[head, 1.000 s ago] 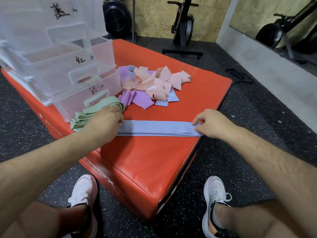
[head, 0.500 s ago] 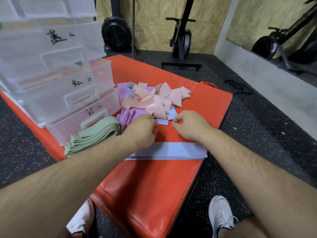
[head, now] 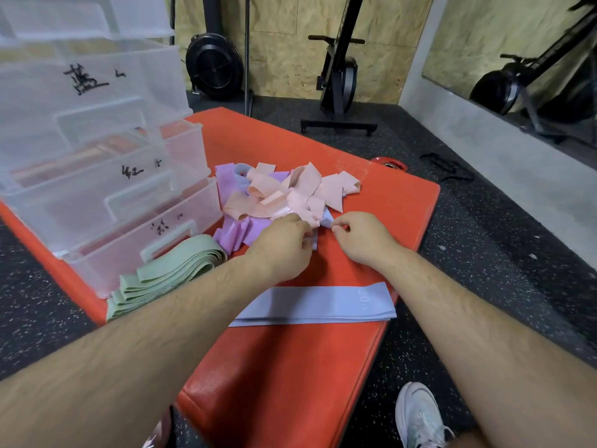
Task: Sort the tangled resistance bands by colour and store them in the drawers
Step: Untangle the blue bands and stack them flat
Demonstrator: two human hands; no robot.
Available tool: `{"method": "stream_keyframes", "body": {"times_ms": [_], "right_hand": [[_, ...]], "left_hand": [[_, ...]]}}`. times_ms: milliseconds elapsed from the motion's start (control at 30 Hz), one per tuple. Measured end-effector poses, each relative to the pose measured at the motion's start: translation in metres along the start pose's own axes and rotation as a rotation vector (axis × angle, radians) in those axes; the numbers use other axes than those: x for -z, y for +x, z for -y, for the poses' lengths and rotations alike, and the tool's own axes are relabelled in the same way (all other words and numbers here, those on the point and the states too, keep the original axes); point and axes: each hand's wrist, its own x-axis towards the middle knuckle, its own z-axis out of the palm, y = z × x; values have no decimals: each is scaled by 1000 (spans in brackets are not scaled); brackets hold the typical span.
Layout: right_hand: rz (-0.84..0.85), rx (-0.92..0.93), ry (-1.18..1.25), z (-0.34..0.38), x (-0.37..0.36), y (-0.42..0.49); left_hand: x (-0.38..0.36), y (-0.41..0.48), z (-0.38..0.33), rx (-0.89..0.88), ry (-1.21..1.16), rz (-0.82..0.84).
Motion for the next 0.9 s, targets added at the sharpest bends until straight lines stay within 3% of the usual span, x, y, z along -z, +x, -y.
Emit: {"method": "stream_keyframes", "body": {"times_ms": [233,367,500,900], "right_hand": [[-81,-79,440,21,39,-27],[-142,-120,838,42,57,-39],[-95,16,891,62,60,-50],[123,63,988,76,44,-41]], "left_hand": [[15,-11,-6,34,-158,-91],[34,-15,-20,90,-457,-213],[55,-19,-32,166,-821,-241],[67,-36,-5,154,-426,-207]]}}
